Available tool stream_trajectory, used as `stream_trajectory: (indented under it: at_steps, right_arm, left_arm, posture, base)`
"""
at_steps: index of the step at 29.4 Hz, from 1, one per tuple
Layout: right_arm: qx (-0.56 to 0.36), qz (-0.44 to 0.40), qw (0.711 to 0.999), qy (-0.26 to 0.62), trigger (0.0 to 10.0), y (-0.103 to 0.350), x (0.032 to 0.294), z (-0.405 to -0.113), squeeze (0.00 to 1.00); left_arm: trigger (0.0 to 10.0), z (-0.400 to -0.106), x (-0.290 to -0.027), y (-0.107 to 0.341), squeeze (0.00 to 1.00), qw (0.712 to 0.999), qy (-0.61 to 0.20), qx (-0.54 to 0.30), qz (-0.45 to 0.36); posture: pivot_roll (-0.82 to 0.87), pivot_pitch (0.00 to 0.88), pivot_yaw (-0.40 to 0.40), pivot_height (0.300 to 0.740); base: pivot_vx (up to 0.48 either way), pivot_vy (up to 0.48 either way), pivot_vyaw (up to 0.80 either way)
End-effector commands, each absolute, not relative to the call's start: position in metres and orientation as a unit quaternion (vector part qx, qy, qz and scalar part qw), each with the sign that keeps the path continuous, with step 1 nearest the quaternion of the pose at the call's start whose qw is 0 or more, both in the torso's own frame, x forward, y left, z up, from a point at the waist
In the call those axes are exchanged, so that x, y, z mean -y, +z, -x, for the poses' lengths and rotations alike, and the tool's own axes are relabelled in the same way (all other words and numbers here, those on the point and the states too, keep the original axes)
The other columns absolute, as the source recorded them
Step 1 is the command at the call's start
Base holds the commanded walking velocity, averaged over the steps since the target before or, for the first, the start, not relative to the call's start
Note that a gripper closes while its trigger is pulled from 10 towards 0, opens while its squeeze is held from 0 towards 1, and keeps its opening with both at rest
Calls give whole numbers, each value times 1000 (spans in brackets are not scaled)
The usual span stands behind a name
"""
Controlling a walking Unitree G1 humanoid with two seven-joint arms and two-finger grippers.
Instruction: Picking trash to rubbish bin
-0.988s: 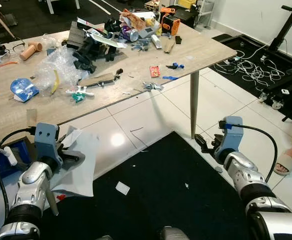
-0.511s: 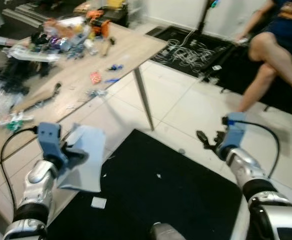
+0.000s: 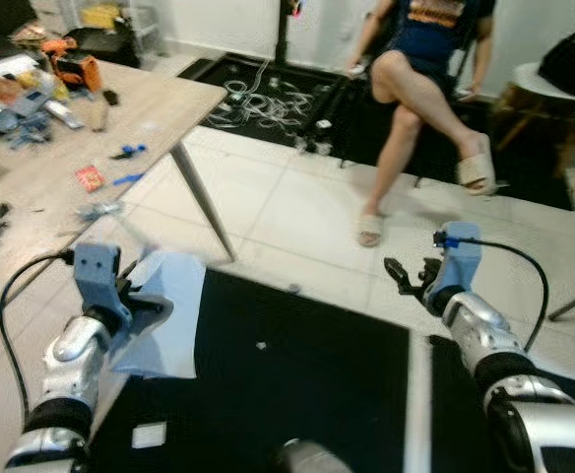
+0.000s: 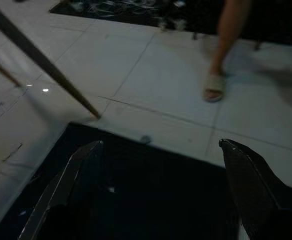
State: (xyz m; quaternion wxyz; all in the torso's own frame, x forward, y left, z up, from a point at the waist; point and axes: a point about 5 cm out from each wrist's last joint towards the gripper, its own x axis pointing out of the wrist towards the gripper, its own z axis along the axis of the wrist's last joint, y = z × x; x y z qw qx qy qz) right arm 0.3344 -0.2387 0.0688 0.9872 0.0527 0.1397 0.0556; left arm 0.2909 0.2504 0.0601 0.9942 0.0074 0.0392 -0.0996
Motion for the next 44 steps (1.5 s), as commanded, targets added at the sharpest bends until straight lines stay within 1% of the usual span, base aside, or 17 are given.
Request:
stream_trajectory:
  at_steps: [1,44]
  right_arm:
    - [-145,-57,986,54,10000,65,239,-332,0]
    - [-143,-50,987,63,10000,66,238,-333,0]
  left_arm:
    - [10000,-287,-251,54,0,994,-97,-49,-8]
    - [10000,-288,-254,49,0,995,-85,-61,3]
  posture:
    - [-99,0,-11,740]
    - [-101,0,-15,740]
  base:
    - [0,0,-800]
    - [0,0,-800]
